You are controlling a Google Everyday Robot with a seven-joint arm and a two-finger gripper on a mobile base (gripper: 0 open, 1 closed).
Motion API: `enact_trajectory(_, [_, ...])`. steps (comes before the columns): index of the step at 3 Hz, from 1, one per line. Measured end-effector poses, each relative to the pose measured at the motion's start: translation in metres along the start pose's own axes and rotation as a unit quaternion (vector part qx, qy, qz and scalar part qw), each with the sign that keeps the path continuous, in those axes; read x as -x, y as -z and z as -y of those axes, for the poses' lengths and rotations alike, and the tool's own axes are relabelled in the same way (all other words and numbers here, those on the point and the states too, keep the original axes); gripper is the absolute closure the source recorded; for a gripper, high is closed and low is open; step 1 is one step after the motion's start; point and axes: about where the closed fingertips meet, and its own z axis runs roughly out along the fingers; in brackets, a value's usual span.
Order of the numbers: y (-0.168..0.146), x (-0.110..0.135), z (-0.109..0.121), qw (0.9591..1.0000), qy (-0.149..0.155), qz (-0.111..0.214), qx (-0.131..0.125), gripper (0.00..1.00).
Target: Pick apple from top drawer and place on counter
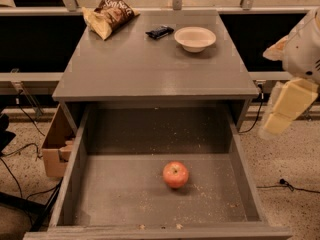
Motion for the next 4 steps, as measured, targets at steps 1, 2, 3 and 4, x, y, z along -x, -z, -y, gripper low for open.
enact_trajectory(1, [-0.061,0.009,-0.025,0.9963,-0.026,0.076,0.033,0.00])
enact_trajectory(2, [-0.131,0.037,-0.052,0.9802,-0.037,0.180,0.074,0.00])
enact_trajectory(3, [-0.186,0.067,-0.075,0.9529,-0.046,0.285,0.094,0.00])
enact_trajectory(4, [-0.233,0.108,-0.083,0.9165,-0.056,0.386,0.087,0.00])
